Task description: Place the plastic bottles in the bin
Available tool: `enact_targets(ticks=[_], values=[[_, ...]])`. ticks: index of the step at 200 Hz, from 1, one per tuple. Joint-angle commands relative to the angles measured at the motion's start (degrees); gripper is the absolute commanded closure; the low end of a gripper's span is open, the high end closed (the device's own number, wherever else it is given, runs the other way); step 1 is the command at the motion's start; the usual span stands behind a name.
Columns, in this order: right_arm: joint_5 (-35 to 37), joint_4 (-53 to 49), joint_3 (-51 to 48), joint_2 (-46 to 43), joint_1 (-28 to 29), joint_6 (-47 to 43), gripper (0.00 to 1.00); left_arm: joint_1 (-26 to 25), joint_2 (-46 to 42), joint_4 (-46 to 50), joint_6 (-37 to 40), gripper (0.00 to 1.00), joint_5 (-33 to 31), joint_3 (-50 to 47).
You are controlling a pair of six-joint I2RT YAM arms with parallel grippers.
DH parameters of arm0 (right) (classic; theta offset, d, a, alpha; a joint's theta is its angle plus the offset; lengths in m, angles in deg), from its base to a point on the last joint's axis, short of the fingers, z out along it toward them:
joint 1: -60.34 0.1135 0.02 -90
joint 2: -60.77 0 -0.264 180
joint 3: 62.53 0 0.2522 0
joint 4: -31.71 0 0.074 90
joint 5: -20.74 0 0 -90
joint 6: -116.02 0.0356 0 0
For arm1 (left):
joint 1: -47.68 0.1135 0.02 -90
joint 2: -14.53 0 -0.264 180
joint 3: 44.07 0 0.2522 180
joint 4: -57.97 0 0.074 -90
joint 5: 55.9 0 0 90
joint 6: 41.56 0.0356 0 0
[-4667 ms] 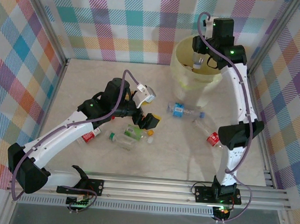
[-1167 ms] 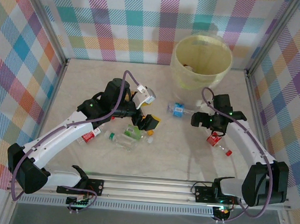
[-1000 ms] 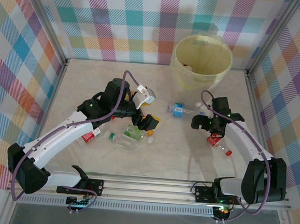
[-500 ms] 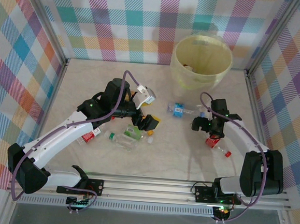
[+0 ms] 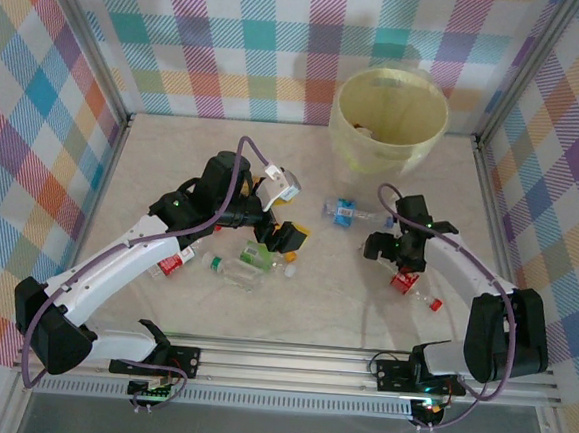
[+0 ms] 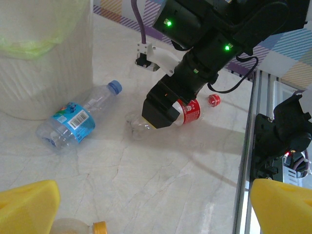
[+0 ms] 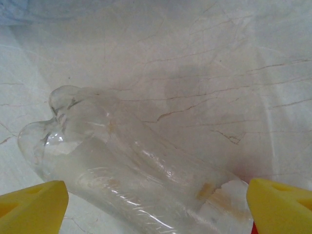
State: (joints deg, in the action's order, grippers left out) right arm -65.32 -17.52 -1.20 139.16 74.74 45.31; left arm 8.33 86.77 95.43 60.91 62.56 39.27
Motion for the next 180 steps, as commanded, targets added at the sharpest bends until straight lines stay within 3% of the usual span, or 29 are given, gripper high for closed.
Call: enact_targets(ticks=[1, 104, 180], values=[[1.9, -2.9, -0.1, -0.1, 2.1, 2.0, 0.03, -0.9, -1.0, 0.2, 0.2, 0.00, 1.2, 1.7], [2.5, -5.8, -2.5, -1.7, 7.6, 5.1, 0.03, -0.9, -0.8, 0.2, 0.0, 0.00, 1.4, 1.6], [6.8, -9.5, -0.5, 4.0, 14.6, 6.0, 0.06, -0.9, -0.7, 0.4, 0.1, 0.00, 1.3, 1.9]])
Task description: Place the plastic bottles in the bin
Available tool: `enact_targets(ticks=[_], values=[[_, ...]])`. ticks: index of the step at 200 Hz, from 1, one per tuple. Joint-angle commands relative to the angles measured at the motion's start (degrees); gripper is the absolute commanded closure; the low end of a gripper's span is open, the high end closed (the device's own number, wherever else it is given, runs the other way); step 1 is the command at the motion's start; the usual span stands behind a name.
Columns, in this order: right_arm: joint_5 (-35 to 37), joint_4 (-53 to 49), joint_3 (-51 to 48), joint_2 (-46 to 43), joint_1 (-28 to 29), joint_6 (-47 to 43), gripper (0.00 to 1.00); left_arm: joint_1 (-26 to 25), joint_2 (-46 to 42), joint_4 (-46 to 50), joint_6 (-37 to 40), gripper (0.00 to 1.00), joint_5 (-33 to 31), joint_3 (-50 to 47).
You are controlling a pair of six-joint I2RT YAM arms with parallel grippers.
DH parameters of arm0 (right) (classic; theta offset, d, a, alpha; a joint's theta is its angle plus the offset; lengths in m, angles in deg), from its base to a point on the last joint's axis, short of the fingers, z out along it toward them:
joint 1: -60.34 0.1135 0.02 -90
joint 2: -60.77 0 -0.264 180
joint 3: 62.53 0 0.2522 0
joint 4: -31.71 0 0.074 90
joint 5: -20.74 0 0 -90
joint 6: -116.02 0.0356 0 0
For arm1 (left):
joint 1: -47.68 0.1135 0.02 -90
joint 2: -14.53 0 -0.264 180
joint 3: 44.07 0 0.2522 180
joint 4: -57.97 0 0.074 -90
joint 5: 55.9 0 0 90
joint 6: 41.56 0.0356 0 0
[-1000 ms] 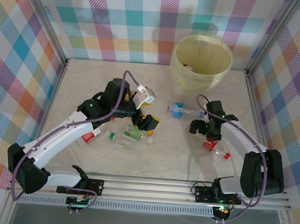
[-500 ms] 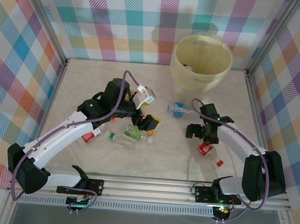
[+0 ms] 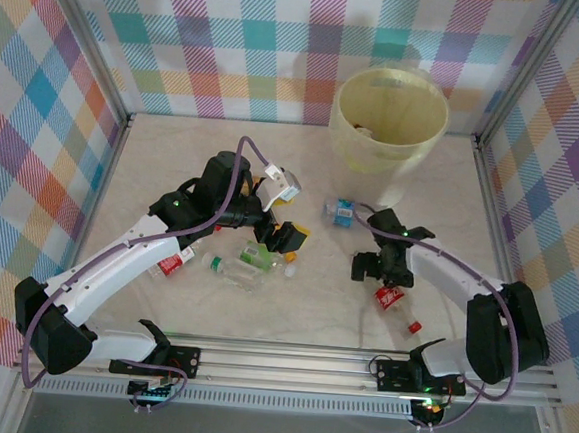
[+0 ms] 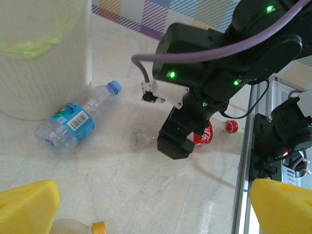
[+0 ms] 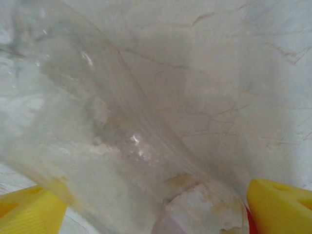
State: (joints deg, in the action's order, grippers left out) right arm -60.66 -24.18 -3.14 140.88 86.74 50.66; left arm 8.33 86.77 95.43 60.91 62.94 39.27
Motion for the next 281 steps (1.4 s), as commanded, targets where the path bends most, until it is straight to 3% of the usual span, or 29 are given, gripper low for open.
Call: enact_targets(ticks=[1, 52, 146, 220, 281], values=[[2.3, -2.9, 1.5, 2.3, 2.7, 0.7, 0.06, -0.9, -0.7, 0.4, 0.1, 0.00, 1.0, 2.0], [4.1, -3.1, 5.7, 7.8, 6.6, -0.2, 0.13, -0.9, -1.1, 0.6, 0.4, 0.00, 0.4, 1.9], [5.3, -1.3, 11.5, 12.5, 9.9, -5.5, 0.39, -0.9, -1.2, 0.8, 0.6, 0.00, 0.0, 1.9], [0.0, 6.1, 11.5, -2.1, 10.2, -7.8, 0.48, -0.9, -1.5, 0.4, 0.5, 0.00, -0.3, 1.5], [-5.5, 7.6, 20.4, -10.7, 9.7, -10.7, 0.49, -0.9, -2.1, -0.4, 0.4, 0.00, -0.2, 1.2]])
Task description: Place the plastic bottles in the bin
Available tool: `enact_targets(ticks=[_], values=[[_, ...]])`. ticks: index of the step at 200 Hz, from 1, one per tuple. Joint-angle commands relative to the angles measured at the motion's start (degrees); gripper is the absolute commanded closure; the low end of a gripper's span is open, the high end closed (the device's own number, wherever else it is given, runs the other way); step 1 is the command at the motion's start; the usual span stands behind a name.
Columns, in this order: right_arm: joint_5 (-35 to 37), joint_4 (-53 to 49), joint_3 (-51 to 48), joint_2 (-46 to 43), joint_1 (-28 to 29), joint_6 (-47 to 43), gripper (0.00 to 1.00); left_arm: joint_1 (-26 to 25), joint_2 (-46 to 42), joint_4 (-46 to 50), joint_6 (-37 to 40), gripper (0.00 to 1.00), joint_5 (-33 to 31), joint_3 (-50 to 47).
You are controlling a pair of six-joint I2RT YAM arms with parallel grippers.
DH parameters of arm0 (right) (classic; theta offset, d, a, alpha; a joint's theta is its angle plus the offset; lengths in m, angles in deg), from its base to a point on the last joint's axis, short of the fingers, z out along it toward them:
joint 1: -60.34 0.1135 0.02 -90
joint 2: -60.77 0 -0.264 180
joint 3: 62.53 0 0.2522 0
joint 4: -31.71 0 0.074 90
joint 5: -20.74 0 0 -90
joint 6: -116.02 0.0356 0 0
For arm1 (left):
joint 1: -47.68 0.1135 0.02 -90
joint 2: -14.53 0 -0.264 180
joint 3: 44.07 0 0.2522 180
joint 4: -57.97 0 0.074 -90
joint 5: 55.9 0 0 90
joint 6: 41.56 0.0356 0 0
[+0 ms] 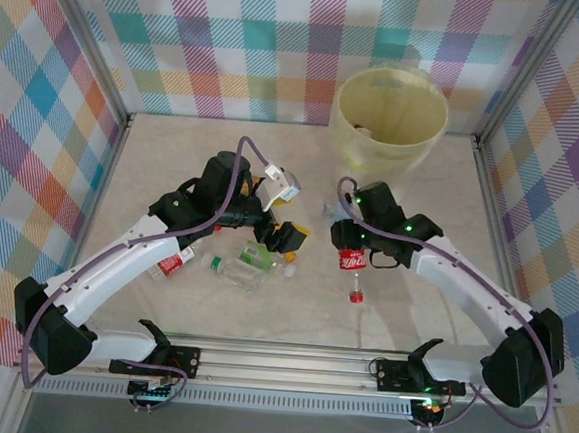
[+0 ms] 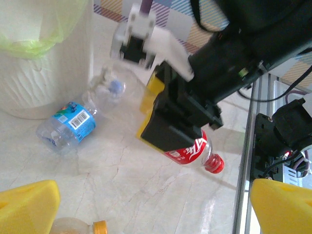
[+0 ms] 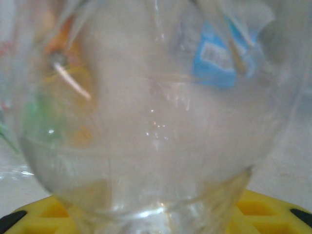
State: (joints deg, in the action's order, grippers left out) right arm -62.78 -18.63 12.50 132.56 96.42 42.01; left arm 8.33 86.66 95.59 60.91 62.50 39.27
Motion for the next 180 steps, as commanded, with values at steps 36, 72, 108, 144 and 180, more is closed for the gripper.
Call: enact_targets(ticks=[36, 72, 108, 144, 180], values=[[-6.0, 5.4, 12.8, -3.8, -1.9, -2.5, 0.51, -0.9, -2.5, -1.8, 0.0, 0.00, 0.1, 0.4], [-9.3, 11.5, 21.7, -1.7, -6.6, -1.4, 0.51, -0.9, -2.4, -2.1, -0.1, 0.00, -0.4, 0.1], [-12.1, 17.2, 29.8, 3.4, -13.8, 1.8, 0.52, -0.9, -2.2, -2.2, -0.1, 0.00, -0.5, 0.0], [-14.6, 21.8, 37.1, 9.3, -19.0, 5.9, 0.51, -0.9, -1.7, -2.1, 0.0, 0.00, -0.5, 0.0], [-14.5, 25.6, 41.8, 15.2, -22.7, 10.6, 0.51, -0.9, -1.6, -2.1, 0.1, 0.00, -0.5, 0.1]])
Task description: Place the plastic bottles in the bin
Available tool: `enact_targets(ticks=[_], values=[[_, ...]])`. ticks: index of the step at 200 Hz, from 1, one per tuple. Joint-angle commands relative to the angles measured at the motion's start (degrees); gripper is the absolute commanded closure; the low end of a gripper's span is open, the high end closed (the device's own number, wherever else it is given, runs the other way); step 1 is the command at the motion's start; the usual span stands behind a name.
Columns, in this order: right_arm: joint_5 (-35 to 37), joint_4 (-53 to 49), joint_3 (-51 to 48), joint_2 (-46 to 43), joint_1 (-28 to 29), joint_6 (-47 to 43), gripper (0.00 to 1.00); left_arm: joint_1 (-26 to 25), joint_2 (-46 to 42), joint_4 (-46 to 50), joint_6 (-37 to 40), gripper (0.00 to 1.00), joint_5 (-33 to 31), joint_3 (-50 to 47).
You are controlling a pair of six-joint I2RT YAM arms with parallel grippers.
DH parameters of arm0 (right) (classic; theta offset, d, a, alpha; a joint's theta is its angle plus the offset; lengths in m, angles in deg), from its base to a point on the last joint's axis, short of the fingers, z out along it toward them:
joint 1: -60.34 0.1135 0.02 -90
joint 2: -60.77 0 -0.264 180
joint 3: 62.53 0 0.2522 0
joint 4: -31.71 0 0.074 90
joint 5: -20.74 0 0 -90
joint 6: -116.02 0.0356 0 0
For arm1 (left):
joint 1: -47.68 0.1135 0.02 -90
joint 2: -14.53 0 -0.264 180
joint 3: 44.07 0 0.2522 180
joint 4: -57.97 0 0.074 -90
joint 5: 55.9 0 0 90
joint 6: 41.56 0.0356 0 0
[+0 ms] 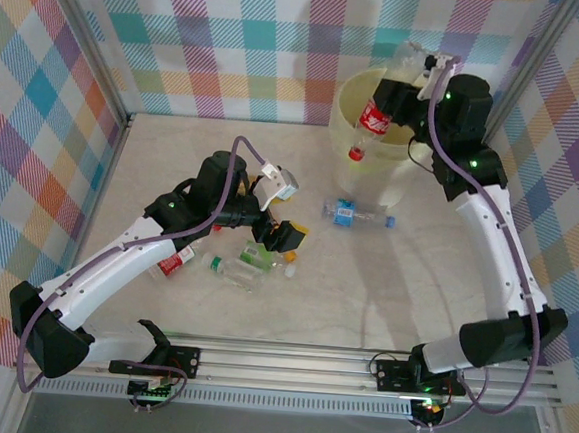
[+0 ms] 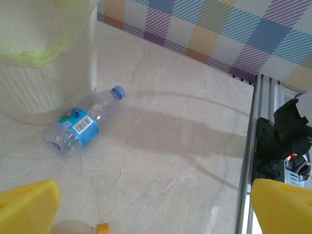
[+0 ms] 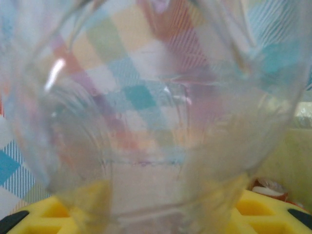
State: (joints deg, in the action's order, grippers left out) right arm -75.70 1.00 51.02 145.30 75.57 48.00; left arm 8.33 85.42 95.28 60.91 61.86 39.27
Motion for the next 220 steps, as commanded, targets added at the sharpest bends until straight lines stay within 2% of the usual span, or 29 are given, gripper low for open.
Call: enact_targets(ticks=[1, 41, 84, 136, 179, 220], values=[[-1.6, 6.1, 3.4, 2.5, -1.9, 4.7, 0.50, -0.9, -0.3, -1.7, 0.0, 0.00, 0.2, 0.0], [-1.0, 9.6, 5.4, 6.6, -5.2, 8.9, 0.51, -0.9, -0.3, -1.5, 0.2, 0.00, 0.1, 0.1], [4.9, 10.0, 5.3, 8.1, -7.5, 11.1, 0.51, -0.9, -0.3, -1.1, 0.4, 0.00, -0.1, 0.2], [12.6, 5.9, 4.9, 8.2, -7.8, 8.0, 0.50, -0.9, -0.3, -1.0, 0.4, 0.00, -0.1, 0.5], [13.0, 2.4, 4.0, 8.5, -7.9, 1.5, 0.49, -0.9, 0.2, -0.9, 0.4, 0.00, 0.2, 0.6], [8.9, 1.0, 1.7, 9.4, -7.8, -3.3, 0.49, -0.9, 0.3, -0.9, 0.2, 0.00, 0.2, 0.6]])
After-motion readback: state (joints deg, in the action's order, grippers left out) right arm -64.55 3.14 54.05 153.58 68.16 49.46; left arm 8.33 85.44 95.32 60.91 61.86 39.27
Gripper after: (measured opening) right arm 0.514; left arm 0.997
